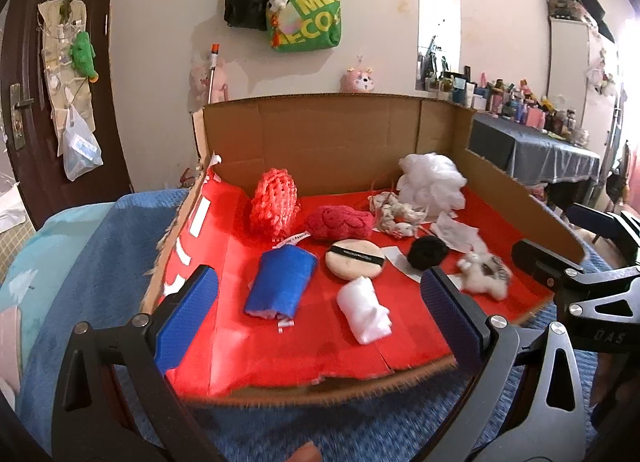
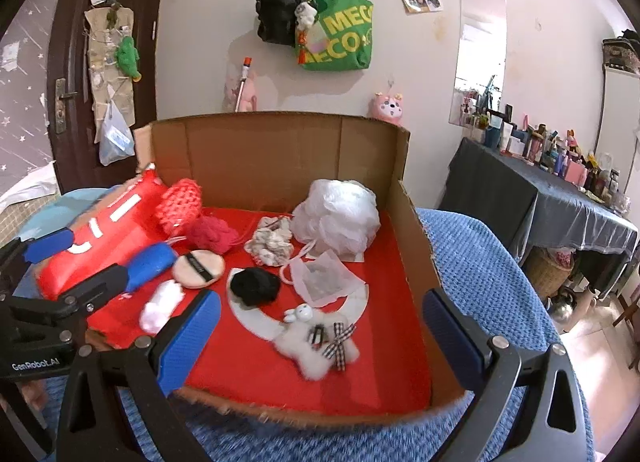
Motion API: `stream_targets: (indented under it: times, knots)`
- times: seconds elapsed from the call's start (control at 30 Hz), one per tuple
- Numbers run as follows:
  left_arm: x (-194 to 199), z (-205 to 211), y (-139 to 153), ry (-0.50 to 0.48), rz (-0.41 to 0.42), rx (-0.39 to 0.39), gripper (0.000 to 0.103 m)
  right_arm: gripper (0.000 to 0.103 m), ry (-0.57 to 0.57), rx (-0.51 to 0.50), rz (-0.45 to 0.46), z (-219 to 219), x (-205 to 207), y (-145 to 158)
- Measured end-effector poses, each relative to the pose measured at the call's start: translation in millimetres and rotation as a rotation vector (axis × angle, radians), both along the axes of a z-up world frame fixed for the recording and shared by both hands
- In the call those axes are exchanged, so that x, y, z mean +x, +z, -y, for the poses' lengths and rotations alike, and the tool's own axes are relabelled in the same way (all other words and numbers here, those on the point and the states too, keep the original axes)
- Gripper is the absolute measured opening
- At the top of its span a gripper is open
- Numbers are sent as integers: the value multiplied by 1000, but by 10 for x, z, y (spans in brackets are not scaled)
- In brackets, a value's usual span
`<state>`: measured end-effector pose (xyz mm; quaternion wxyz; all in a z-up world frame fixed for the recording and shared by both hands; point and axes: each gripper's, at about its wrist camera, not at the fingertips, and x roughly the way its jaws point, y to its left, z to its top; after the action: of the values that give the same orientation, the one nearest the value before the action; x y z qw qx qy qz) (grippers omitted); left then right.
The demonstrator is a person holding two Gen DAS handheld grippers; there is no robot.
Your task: Organize soft objects
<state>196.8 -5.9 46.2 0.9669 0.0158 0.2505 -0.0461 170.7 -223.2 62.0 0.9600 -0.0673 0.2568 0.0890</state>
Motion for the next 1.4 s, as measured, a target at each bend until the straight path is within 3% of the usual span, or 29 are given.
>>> stream_targets:
  times: [0.27, 0.4, 0.5, 0.83, 1.13, 1.4]
  knots:
    - [-447, -21, 112, -11, -24, -34, 103, 103, 1, 11, -13, 27, -442, 130]
    - [-689, 55, 33, -16, -69, 6, 103, 103, -10, -16, -49, 44, -622, 31]
    - [-776, 92, -94, -14, -138, 9, 103, 103, -27, -1, -124, 124, -688, -127]
    - [-801, 183, -511, 27, -289, 36, 103, 103, -86, -19, -281, 291, -712, -553]
    - [-697, 154, -665, 105, -355, 44, 103, 103, -101, -46, -348, 301, -665, -746]
    - [-647, 167, -719, 109, -368, 54, 103, 103, -113, -33, -366, 318, -631, -770]
